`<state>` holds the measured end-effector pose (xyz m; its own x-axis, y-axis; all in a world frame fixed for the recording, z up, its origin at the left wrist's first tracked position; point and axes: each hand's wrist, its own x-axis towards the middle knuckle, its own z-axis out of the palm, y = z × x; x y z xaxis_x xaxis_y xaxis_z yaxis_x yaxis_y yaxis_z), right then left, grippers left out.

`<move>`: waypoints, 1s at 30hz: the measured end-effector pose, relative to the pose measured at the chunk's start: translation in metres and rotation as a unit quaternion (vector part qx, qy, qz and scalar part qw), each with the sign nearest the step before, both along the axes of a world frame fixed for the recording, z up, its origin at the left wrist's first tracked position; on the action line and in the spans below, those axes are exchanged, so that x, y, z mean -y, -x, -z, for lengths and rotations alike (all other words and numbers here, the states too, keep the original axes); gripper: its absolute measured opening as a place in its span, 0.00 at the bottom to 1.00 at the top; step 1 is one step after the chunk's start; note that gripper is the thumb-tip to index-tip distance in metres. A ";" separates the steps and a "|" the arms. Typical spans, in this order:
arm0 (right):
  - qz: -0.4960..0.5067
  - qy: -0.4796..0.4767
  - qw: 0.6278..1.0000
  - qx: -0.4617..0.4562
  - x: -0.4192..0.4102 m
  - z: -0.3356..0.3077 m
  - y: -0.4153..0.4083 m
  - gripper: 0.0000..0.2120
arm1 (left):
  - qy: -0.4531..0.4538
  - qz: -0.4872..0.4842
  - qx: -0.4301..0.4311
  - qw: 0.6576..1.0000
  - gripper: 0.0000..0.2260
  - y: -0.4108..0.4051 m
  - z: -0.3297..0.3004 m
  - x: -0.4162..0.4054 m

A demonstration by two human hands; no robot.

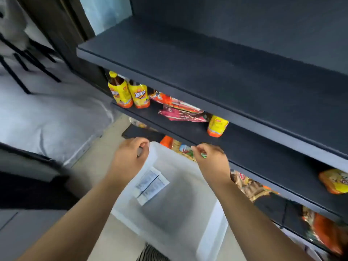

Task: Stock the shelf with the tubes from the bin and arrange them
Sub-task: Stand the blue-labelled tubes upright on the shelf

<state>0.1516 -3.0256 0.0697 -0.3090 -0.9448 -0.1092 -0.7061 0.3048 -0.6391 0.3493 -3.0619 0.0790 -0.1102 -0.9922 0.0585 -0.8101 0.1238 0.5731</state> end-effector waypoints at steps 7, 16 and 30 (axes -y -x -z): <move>-0.012 -0.168 0.985 0.032 -0.020 0.105 -0.036 0.15 | -0.150 -0.038 0.039 0.987 0.10 -0.034 0.123 -0.024; 0.045 -0.338 0.932 0.121 -0.021 0.235 -0.092 0.14 | -0.253 -0.109 0.033 0.961 0.12 -0.056 0.241 -0.031; 0.326 -0.318 0.782 0.424 -0.009 0.330 -0.150 0.09 | -0.359 -0.148 0.062 0.919 0.17 -0.055 0.321 -0.011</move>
